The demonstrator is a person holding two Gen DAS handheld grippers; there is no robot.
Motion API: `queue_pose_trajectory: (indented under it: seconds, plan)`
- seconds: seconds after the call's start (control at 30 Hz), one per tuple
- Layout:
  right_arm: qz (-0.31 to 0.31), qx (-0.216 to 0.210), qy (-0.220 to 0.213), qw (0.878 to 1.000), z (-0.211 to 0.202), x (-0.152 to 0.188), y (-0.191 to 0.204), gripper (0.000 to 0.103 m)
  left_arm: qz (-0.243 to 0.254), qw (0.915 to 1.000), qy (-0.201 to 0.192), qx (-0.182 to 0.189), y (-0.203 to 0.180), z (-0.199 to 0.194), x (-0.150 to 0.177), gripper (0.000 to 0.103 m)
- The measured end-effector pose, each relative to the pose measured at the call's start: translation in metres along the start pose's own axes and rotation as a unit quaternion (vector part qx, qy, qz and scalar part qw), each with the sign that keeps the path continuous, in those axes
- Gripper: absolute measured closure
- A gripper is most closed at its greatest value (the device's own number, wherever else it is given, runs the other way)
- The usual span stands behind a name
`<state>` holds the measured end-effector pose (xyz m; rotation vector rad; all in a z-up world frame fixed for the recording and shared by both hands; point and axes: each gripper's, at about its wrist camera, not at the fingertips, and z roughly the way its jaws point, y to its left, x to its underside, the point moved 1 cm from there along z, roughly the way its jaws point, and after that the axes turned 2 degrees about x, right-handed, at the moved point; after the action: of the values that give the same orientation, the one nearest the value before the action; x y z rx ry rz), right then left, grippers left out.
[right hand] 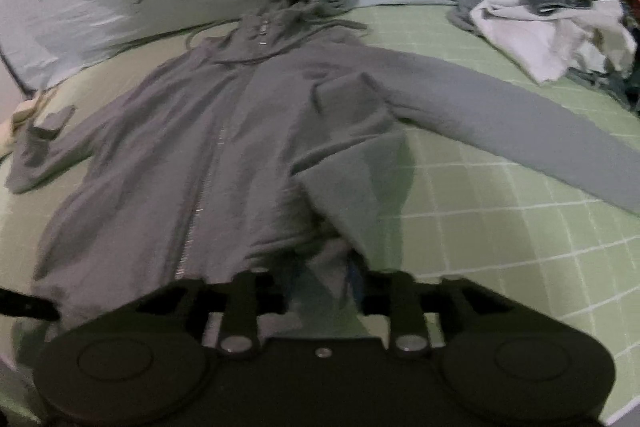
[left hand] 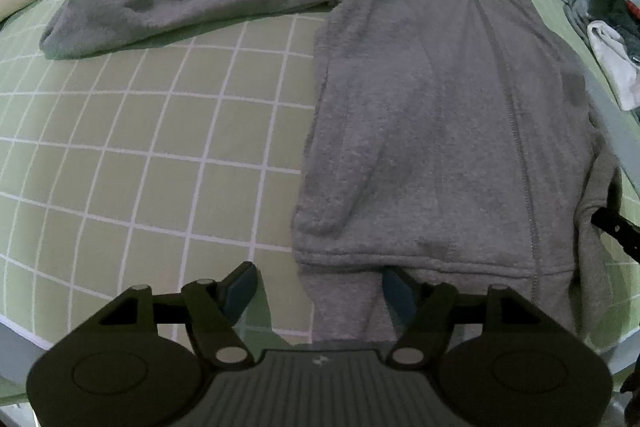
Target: Fold clothes
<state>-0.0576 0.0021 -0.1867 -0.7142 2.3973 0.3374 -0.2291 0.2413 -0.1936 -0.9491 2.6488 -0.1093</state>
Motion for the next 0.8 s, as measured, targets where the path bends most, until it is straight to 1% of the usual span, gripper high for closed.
queue_pose_trajectory:
  seconds: [0.13, 0.2, 0.23, 0.27, 0.3, 0.4, 0.57, 0.6, 0.67, 0.7, 0.73, 0.8]
  plan:
    - [0.019, -0.002, 0.010, 1.000, 0.005, -0.001, -0.007, 0.067, 0.000, 1.0000, 0.001, -0.001, 0.000, 0.000, -0.001, 0.032]
    - [0.030, -0.011, 0.019, 0.999, 0.010, 0.000, -0.010, 0.068, 0.000, 1.0000, 0.001, -0.001, -0.001, 0.000, -0.001, 0.032]
    - [0.040, -0.018, 0.020, 0.999, 0.010, 0.000, -0.013, 0.071, 0.000, 1.0000, 0.001, -0.001, -0.001, 0.000, -0.001, 0.032]
    - [0.051, -0.024, 0.022, 0.998, 0.010, 0.000, -0.015, 0.080, -0.001, 1.0000, 0.001, -0.001, -0.001, 0.000, -0.001, 0.032]
    - [0.058, -0.028, 0.023, 0.998, 0.010, 0.000, -0.018, 0.100, -0.001, 1.0000, 0.001, -0.002, -0.001, -0.001, -0.001, 0.032]
    - [0.062, -0.023, 0.022, 0.998, -0.002, -0.002, -0.025, 0.100, -0.005, 1.0000, 0.000, -0.002, -0.001, -0.001, -0.001, 0.032]
    - [0.089, 0.000, 0.023, 0.996, -0.040, 0.001, -0.047, 0.101, -0.013, 0.9999, -0.003, -0.004, -0.001, -0.001, -0.001, 0.032]
    - [0.092, 0.010, 0.022, 0.995, -0.049, 0.002, -0.052, 0.103, -0.015, 0.9999, -0.004, -0.004, -0.001, -0.002, -0.001, 0.032]
    - [0.084, 0.052, 0.023, 0.995, -0.063, 0.006, -0.061, 0.103, -0.019, 0.9998, -0.007, -0.005, 0.000, -0.002, -0.001, 0.032]
    - [0.082, 0.069, 0.026, 0.994, -0.067, 0.009, -0.068, 0.103, -0.021, 0.9997, -0.009, -0.006, 0.000, -0.002, 0.000, 0.032]
    - [0.089, 0.076, 0.035, 0.993, -0.069, 0.013, -0.076, 0.103, -0.023, 0.9996, -0.011, -0.007, 0.000, -0.003, 0.001, 0.032]
    - [0.104, 0.070, 0.058, 0.990, -0.063, 0.021, -0.089, 0.102, -0.026, 0.9995, -0.016, -0.011, 0.000, -0.003, 0.002, 0.032]
